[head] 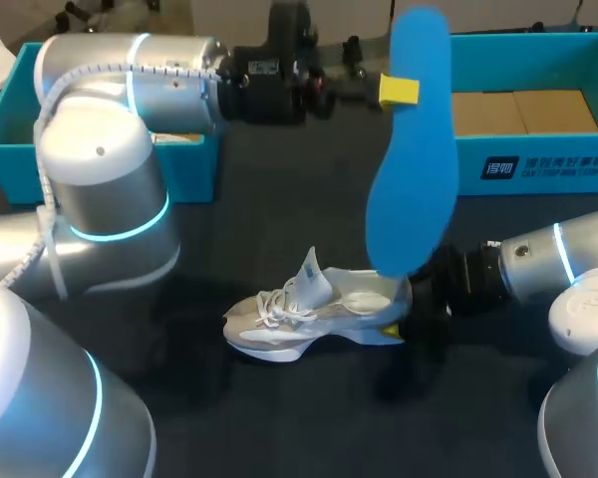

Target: Take the shoe out of the shoebox, open the shoe tongue, remove and reinsert the insole, then place the shoe into the shoebox

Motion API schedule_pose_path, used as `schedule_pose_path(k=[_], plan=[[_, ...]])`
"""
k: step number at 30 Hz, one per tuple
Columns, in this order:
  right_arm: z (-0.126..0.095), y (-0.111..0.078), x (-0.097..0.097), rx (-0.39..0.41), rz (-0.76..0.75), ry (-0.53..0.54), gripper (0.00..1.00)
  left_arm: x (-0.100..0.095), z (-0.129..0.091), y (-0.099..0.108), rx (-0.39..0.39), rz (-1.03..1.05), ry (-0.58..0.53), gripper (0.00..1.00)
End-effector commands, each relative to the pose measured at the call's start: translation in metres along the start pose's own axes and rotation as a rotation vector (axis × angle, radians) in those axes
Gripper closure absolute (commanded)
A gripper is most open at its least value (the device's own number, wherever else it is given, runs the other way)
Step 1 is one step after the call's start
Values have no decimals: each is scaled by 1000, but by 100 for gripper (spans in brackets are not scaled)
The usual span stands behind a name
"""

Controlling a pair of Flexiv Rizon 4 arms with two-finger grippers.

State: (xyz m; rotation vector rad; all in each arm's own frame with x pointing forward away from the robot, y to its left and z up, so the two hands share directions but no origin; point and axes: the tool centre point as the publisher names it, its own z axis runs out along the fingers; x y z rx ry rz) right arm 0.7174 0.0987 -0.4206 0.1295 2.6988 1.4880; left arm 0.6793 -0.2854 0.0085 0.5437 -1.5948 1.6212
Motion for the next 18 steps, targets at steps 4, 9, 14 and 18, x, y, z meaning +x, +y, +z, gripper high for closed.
schedule_pose_path(k=[4,9,14,18], plan=[[6,-2,1,6,1,-1,100,17,-6,21,45,-70,9,100],[6,-2,1,6,1,-1,100,30,-9,29,55,-87,16,100],[6,-2,1,6,1,-1,100,40,-10,35,51,-69,28,100],[6,-2,1,6,1,-1,100,46,-12,35,44,-41,42,100]])
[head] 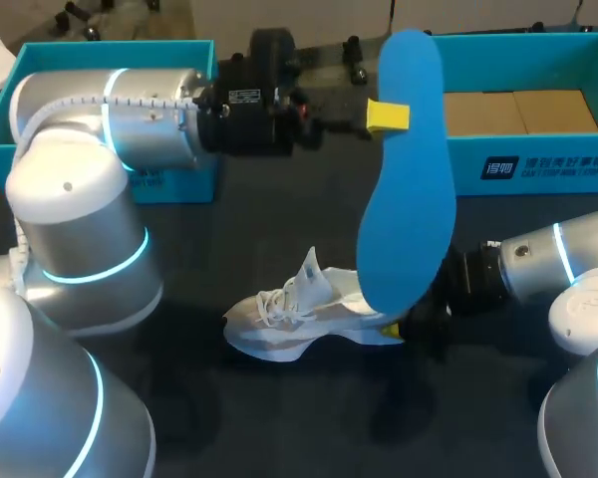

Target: Take the shoe out of the shoebox, open the shoe tongue, remove and reinsert the insole, then place the shoe into the shoebox

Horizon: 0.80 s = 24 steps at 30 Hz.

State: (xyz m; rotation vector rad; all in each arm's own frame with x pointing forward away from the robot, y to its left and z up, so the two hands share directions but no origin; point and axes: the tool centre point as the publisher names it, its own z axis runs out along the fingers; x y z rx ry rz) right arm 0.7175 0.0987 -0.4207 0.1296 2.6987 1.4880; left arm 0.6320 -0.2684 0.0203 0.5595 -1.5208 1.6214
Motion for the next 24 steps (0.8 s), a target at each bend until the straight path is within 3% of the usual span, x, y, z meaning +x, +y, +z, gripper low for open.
schedule_pose_path(k=[1,24], plan=[[6,-1,1,6,1,-1,100,6,-7,5,8,4,3,100],[6,-1,1,6,1,-1,100,14,-5,-1,-11,38,2,100]])
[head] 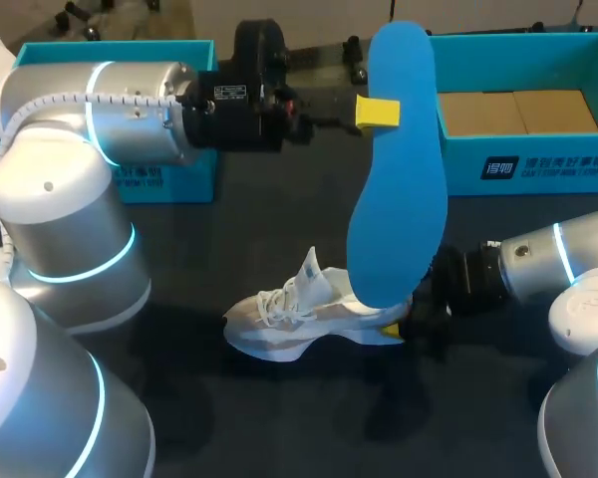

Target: Take the shoe out of the shoebox, open the shoe tongue, remove and reinsert the insole, then place the shoe into the shoebox

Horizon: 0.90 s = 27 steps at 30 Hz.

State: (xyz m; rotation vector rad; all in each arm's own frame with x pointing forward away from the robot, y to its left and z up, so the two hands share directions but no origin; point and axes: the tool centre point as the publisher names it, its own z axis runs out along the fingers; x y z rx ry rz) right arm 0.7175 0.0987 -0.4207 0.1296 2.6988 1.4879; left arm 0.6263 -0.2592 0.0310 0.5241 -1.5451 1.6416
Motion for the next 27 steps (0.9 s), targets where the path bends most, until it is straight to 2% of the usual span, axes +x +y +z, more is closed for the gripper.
schedule_pose_path(k=[1,20,21,22,24,25,27], plan=[[6,-1,1,6,1,-1,100,0,1,0,0,-1,-2,100],[6,-1,1,6,1,-1,100,0,1,0,0,-1,-2,100],[6,-1,1,6,1,-1,95,0,1,0,0,-1,-2,100],[6,-1,1,6,1,-1,76,0,1,0,0,-1,-2,100],[6,-1,1,6,1,-1,31,0,1,0,0,-1,-2,100],[6,-1,1,6,1,-1,0,0,1,0,0,-1,-2,100],[6,-1,1,6,1,-1,0,0,1,0,0,-1,-2,100]])
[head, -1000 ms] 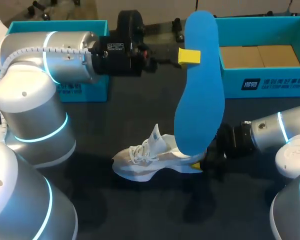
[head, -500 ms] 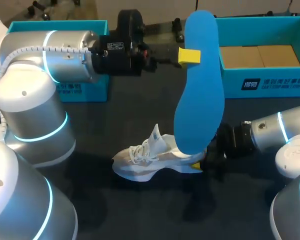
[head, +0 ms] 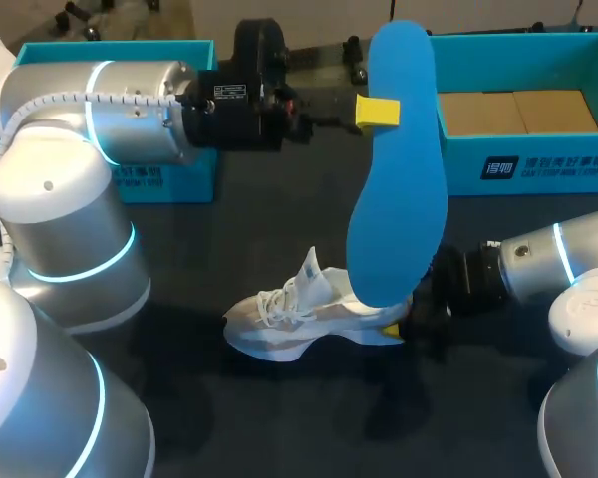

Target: Take the shoe out of the shoebox, open the shoe tongue, remove and reinsert the insole, then place the shoe into the shoebox

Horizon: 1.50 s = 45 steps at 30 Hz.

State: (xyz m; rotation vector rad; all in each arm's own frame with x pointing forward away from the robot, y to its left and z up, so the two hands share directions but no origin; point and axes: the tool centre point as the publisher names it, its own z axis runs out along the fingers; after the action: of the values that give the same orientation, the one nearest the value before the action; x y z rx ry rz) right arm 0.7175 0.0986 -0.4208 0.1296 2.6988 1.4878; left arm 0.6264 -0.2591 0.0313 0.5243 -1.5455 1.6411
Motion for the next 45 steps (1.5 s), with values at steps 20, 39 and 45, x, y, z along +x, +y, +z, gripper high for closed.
schedule_pose_path(k=[20,39,45], plan=[[-19,0,-2,101,-17,-16,0,0,1,0,0,-1,-1,100],[-57,24,-5,263,-78,-78,0,0,1,0,0,-1,-1,100],[-63,34,-1,310,-88,-116,0,0,1,0,0,-1,-1,100]])
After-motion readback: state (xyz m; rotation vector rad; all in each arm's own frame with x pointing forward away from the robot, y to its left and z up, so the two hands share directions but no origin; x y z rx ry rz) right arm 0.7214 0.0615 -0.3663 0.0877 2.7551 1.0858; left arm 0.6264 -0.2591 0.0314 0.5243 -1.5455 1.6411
